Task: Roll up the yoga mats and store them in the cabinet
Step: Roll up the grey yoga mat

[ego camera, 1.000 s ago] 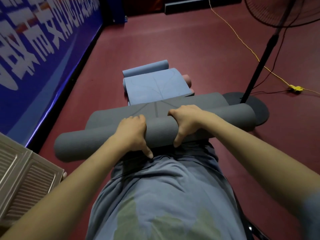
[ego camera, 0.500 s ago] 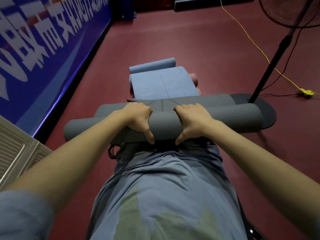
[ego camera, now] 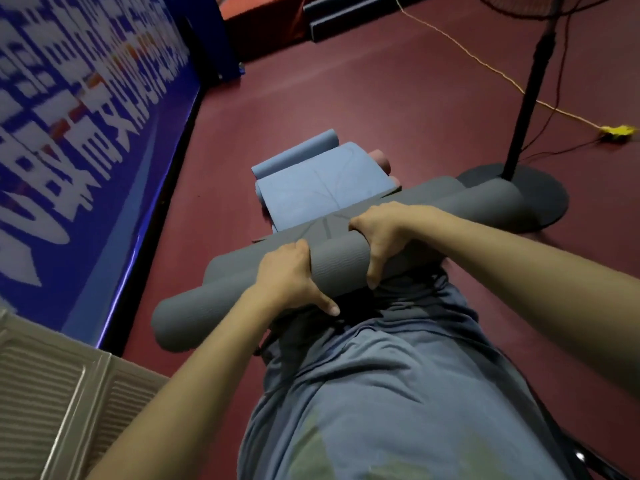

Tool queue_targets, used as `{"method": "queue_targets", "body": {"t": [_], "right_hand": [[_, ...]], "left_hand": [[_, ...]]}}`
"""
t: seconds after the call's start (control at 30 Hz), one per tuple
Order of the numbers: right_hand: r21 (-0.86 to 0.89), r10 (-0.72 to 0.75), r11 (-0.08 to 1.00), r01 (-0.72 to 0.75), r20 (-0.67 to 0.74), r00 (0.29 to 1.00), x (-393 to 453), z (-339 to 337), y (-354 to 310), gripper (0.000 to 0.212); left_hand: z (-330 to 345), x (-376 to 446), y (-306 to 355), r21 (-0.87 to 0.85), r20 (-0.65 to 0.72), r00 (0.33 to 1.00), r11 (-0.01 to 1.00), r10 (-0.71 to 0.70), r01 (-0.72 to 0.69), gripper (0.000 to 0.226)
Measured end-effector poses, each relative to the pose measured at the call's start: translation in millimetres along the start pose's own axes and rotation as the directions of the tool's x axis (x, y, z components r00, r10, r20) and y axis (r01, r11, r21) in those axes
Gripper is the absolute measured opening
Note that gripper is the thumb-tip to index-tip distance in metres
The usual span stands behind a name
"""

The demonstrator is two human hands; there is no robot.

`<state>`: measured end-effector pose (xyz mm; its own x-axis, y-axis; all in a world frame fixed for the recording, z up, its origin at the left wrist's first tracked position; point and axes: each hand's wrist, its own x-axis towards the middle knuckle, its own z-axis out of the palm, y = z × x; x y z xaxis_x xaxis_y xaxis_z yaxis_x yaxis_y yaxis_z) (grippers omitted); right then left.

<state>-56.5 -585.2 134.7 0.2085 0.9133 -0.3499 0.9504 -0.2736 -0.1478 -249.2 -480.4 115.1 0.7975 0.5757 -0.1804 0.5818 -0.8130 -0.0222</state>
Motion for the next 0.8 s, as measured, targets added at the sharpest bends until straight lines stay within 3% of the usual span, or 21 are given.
{"method": "queue_targets", "body": {"t": [0.1, 0.23, 0.37, 0.47, 0.57, 0.7, 0.8], "right_hand": [[0.042, -0.006, 0.999, 0.006, 0.011, 1.000, -1, -1, -1, 0.099], [-0.059, -0.023, 0.998, 0.012, -0.188, 0.982, -3, 22, -3, 0.103], [-0.120, -0.086, 0.992, 0.049, -0.326, 0.942, -3, 36, -4, 0.095], [-0.097, -0.067, 0.995, 0.039, -0.310, 0.948, -1, 30, -3, 0.095], [-0.077, -0.059, 0.996, 0.039, -0.281, 0.958, 0, 24, 2, 0.095], [-0.007, -0.045, 0.999, 0.045, -0.216, 0.975, -1, 10, 6, 0.092], [0.029, -0.029, 0.999, 0.034, -0.152, 0.988, 4, 1, 5, 0.095]], "left_hand": [[4, 4, -3, 0.029, -0.051, 0.999, 0.999, 0.018, -0.016, 0.108], [3, 6, -10, 0.148, -0.101, 0.991, 0.986, 0.090, -0.074, 0.093], [-12, 15, -16, 0.124, 0.003, 0.996, 0.989, 0.086, -0.086, 0.087], [-24, 22, -14, 0.108, 0.074, 0.994, 0.990, 0.083, -0.090, 0.084], [-19, 22, -11, 0.095, 0.058, 0.997, 0.993, 0.058, -0.063, 0.087], [2, 14, -9, -0.029, -0.111, 0.993, 0.999, 0.027, -0.031, 0.111], [16, 8, -4, 0.025, -0.240, 0.970, 0.999, 0.029, -0.024, 0.114]]}}
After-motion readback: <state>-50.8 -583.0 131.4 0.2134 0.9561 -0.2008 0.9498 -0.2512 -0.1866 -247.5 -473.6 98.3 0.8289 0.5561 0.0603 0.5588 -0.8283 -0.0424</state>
